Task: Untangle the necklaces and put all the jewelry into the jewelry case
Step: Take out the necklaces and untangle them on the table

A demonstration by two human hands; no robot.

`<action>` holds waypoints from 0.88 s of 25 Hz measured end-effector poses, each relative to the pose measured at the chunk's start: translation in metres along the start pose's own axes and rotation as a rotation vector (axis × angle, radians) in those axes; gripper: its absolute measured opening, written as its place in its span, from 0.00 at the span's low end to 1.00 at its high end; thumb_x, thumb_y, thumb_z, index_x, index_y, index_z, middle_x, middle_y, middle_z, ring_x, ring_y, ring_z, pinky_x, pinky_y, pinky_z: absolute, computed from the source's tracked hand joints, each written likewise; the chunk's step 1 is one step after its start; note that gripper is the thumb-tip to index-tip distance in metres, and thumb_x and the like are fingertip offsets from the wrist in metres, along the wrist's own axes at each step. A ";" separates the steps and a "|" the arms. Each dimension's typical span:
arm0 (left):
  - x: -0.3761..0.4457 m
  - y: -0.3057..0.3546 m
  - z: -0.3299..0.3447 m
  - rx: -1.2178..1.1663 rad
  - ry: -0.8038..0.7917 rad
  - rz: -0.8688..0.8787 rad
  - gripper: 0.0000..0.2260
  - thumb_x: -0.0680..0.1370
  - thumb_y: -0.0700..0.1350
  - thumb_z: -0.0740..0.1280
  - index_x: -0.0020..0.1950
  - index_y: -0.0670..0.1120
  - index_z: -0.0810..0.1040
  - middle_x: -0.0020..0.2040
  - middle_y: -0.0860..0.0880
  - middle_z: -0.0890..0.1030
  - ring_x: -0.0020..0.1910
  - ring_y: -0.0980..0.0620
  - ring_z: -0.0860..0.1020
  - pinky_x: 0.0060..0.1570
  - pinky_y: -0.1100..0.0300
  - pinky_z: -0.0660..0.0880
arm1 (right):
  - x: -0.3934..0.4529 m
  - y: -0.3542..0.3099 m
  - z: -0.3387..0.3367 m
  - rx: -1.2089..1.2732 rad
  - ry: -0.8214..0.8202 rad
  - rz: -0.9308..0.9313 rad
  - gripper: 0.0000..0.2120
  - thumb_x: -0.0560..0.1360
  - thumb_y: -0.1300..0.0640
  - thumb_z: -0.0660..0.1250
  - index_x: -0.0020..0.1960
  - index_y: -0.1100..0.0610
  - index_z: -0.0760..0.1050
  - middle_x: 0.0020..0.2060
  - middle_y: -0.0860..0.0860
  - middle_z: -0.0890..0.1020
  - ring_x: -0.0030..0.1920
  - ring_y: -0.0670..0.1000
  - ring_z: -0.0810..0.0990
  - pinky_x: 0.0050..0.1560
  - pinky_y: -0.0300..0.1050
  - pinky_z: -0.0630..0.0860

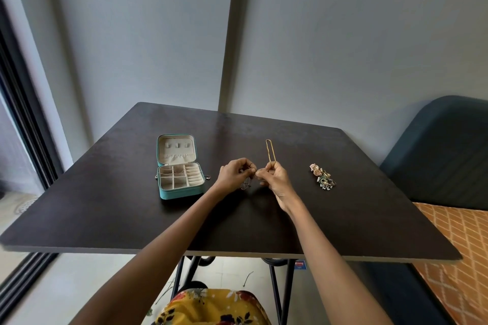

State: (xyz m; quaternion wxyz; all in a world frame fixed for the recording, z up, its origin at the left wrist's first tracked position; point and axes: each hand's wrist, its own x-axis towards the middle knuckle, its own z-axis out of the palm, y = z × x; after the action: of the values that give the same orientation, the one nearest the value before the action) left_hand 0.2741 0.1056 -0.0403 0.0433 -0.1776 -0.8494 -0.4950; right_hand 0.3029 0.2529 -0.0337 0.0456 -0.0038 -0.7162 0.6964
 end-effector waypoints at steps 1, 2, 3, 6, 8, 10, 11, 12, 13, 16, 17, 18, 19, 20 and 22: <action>-0.001 -0.001 0.001 -0.013 -0.003 -0.005 0.08 0.77 0.45 0.67 0.39 0.56 0.75 0.33 0.58 0.79 0.35 0.60 0.76 0.55 0.52 0.73 | 0.001 0.001 0.000 -0.008 -0.006 -0.004 0.13 0.73 0.68 0.66 0.44 0.54 0.64 0.37 0.52 0.77 0.37 0.45 0.77 0.36 0.37 0.72; -0.001 -0.003 0.001 -0.026 -0.001 -0.009 0.08 0.77 0.44 0.67 0.39 0.55 0.76 0.33 0.57 0.79 0.34 0.60 0.75 0.53 0.54 0.72 | 0.001 0.002 -0.001 -0.015 -0.020 -0.007 0.14 0.73 0.69 0.66 0.44 0.54 0.64 0.37 0.52 0.77 0.37 0.45 0.77 0.36 0.37 0.72; -0.002 -0.005 0.001 -0.046 0.005 -0.010 0.08 0.77 0.43 0.66 0.40 0.54 0.76 0.34 0.57 0.79 0.33 0.59 0.74 0.49 0.55 0.72 | 0.001 0.002 -0.003 -0.026 -0.040 -0.011 0.14 0.73 0.69 0.65 0.44 0.54 0.64 0.37 0.52 0.77 0.36 0.44 0.78 0.36 0.36 0.72; -0.002 -0.009 0.001 -0.139 0.014 0.014 0.07 0.76 0.39 0.66 0.41 0.50 0.76 0.35 0.54 0.78 0.33 0.57 0.73 0.41 0.59 0.71 | 0.001 0.000 -0.005 -0.058 -0.098 -0.009 0.14 0.73 0.70 0.65 0.44 0.54 0.65 0.35 0.50 0.77 0.36 0.42 0.78 0.37 0.36 0.72; -0.003 -0.009 0.001 -0.183 0.038 0.041 0.05 0.76 0.38 0.67 0.44 0.48 0.78 0.39 0.52 0.79 0.36 0.56 0.75 0.41 0.61 0.73 | 0.001 0.000 -0.006 -0.047 -0.100 -0.006 0.14 0.73 0.70 0.65 0.44 0.54 0.65 0.35 0.50 0.78 0.36 0.43 0.78 0.36 0.36 0.72; -0.004 -0.010 0.002 -0.231 0.111 0.058 0.03 0.75 0.40 0.69 0.43 0.47 0.79 0.42 0.51 0.78 0.38 0.57 0.74 0.42 0.62 0.73 | 0.002 0.002 -0.007 -0.029 -0.070 -0.012 0.14 0.73 0.71 0.65 0.45 0.54 0.65 0.36 0.50 0.78 0.35 0.42 0.78 0.35 0.36 0.71; -0.004 -0.010 0.002 -0.243 0.136 0.062 0.02 0.74 0.41 0.70 0.42 0.48 0.79 0.43 0.50 0.77 0.38 0.57 0.74 0.43 0.61 0.73 | 0.002 0.002 -0.007 -0.025 -0.058 -0.016 0.14 0.73 0.71 0.65 0.45 0.54 0.65 0.36 0.51 0.77 0.35 0.41 0.78 0.35 0.36 0.71; -0.005 -0.010 0.002 -0.236 0.139 0.066 0.03 0.73 0.42 0.72 0.40 0.49 0.80 0.44 0.50 0.76 0.37 0.57 0.73 0.44 0.60 0.73 | 0.002 0.002 -0.007 -0.021 -0.051 -0.020 0.14 0.73 0.71 0.65 0.45 0.54 0.64 0.36 0.51 0.77 0.35 0.41 0.78 0.34 0.36 0.70; -0.006 -0.009 0.002 -0.209 0.128 0.068 0.04 0.72 0.44 0.73 0.39 0.52 0.80 0.44 0.50 0.76 0.37 0.57 0.74 0.45 0.58 0.74 | 0.001 0.003 -0.007 -0.019 -0.044 -0.025 0.14 0.73 0.71 0.64 0.45 0.54 0.64 0.36 0.51 0.77 0.34 0.41 0.77 0.34 0.35 0.70; -0.009 -0.006 0.003 -0.034 0.126 0.071 0.05 0.70 0.47 0.74 0.36 0.56 0.81 0.46 0.54 0.77 0.45 0.57 0.76 0.55 0.54 0.67 | -0.001 0.003 -0.008 -0.039 -0.029 -0.048 0.14 0.74 0.71 0.64 0.44 0.54 0.64 0.36 0.50 0.78 0.34 0.41 0.77 0.35 0.36 0.70; -0.009 -0.004 0.004 0.012 0.138 0.063 0.03 0.70 0.48 0.73 0.37 0.54 0.82 0.48 0.55 0.77 0.48 0.56 0.75 0.55 0.55 0.63 | -0.002 0.003 -0.009 -0.059 -0.025 -0.058 0.14 0.74 0.70 0.65 0.44 0.54 0.64 0.36 0.51 0.78 0.35 0.42 0.77 0.35 0.35 0.70; -0.010 -0.003 0.003 0.052 0.149 0.054 0.01 0.71 0.48 0.73 0.39 0.52 0.83 0.50 0.54 0.77 0.51 0.56 0.74 0.53 0.56 0.59 | -0.003 0.004 -0.008 -0.075 -0.024 -0.072 0.14 0.74 0.70 0.65 0.44 0.54 0.63 0.37 0.51 0.78 0.36 0.43 0.77 0.35 0.35 0.71; -0.010 -0.003 0.004 0.093 0.158 0.050 0.02 0.71 0.49 0.73 0.41 0.51 0.84 0.52 0.54 0.76 0.54 0.57 0.72 0.52 0.58 0.56 | -0.004 0.005 -0.008 -0.088 -0.024 -0.086 0.15 0.73 0.70 0.65 0.44 0.54 0.63 0.37 0.52 0.78 0.36 0.44 0.76 0.35 0.34 0.71; -0.010 -0.003 0.004 0.134 0.159 0.050 0.03 0.71 0.49 0.73 0.42 0.51 0.84 0.53 0.54 0.76 0.55 0.57 0.70 0.50 0.59 0.55 | -0.005 0.006 -0.007 -0.101 -0.026 -0.101 0.15 0.73 0.70 0.65 0.44 0.54 0.63 0.37 0.52 0.77 0.36 0.45 0.76 0.36 0.34 0.71; -0.010 -0.003 0.003 0.213 0.159 0.060 0.04 0.71 0.51 0.72 0.43 0.53 0.84 0.54 0.55 0.76 0.57 0.57 0.69 0.48 0.59 0.53 | -0.006 0.009 -0.006 -0.144 -0.029 -0.137 0.15 0.73 0.71 0.66 0.43 0.54 0.63 0.37 0.54 0.77 0.36 0.44 0.76 0.39 0.34 0.73</action>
State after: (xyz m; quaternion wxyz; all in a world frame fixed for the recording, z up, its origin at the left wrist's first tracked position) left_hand 0.2827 0.1044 -0.0465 0.1439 -0.1573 -0.8853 -0.4133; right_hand 0.3088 0.2588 -0.0425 0.0826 0.0521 -0.7634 0.6385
